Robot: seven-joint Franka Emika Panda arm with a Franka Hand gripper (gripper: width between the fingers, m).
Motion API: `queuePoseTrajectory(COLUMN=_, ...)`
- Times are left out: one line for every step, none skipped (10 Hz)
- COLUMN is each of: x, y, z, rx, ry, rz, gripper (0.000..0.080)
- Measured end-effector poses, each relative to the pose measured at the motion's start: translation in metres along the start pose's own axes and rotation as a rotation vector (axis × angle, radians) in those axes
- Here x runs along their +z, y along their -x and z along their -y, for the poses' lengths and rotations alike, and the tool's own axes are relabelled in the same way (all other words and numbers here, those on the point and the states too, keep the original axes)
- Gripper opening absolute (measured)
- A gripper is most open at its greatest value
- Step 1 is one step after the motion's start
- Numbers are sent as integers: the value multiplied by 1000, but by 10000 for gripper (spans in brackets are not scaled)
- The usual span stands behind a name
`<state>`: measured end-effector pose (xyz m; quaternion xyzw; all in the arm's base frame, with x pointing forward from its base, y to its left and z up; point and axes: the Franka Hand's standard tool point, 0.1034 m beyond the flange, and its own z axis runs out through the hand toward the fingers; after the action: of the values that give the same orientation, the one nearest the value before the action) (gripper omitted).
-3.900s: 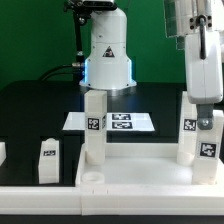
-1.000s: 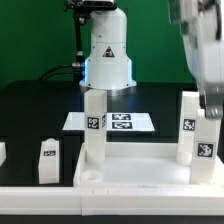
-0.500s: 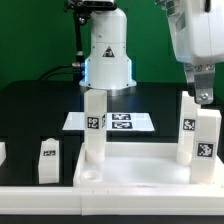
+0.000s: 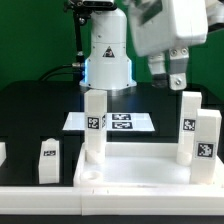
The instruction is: Assemble desk
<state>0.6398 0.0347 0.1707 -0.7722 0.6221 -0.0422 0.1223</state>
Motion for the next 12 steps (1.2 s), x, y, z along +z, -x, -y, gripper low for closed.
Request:
queuePoseTrajectory(x=-8, y=-20, z=-2, rx=-178, ry=-10, rz=-7, gripper=649)
queuePoseTrajectory(x=-11, y=-31, z=-2, rx=-281, ry=-18, rz=-20, gripper=649)
queuePoseTrajectory(x=-10, y=-29, z=-2, rx=-339, ry=-14, rz=-21, gripper=649)
queuePoseTrajectory(x=-9, y=-30, z=-3, rx=-432, ry=-13, rz=-21, gripper=649)
queuePoseTrajectory(x=-9, y=-33, z=-4, rx=-510, ry=-10, rz=-23, gripper=649)
queuePoseTrajectory(x=-5, y=-48, z=-10, rx=-668, ry=-4, rz=-17, gripper=649)
queuePoseTrajectory(x=1, y=-71, z=-15, rx=-863, ry=29, rz=8, gripper=649)
queuePoseTrajectory(x=8, y=-90, z=-16, rx=-1006, ry=41, rz=18, gripper=649)
queuePoseTrajectory(x=13, y=-104, z=-22, rx=-1157, ry=48, rz=20, gripper=649)
queuePoseTrajectory(x=16, y=-114, z=-29, rx=-1244, ry=55, rz=25, gripper=649)
queuePoseTrajectory(x=15, y=-112, z=-27, rx=-1268, ry=62, rz=23, gripper=649)
queuePoseTrajectory(x=15, y=-112, z=-27, rx=-1315, ry=66, rz=25, gripper=649)
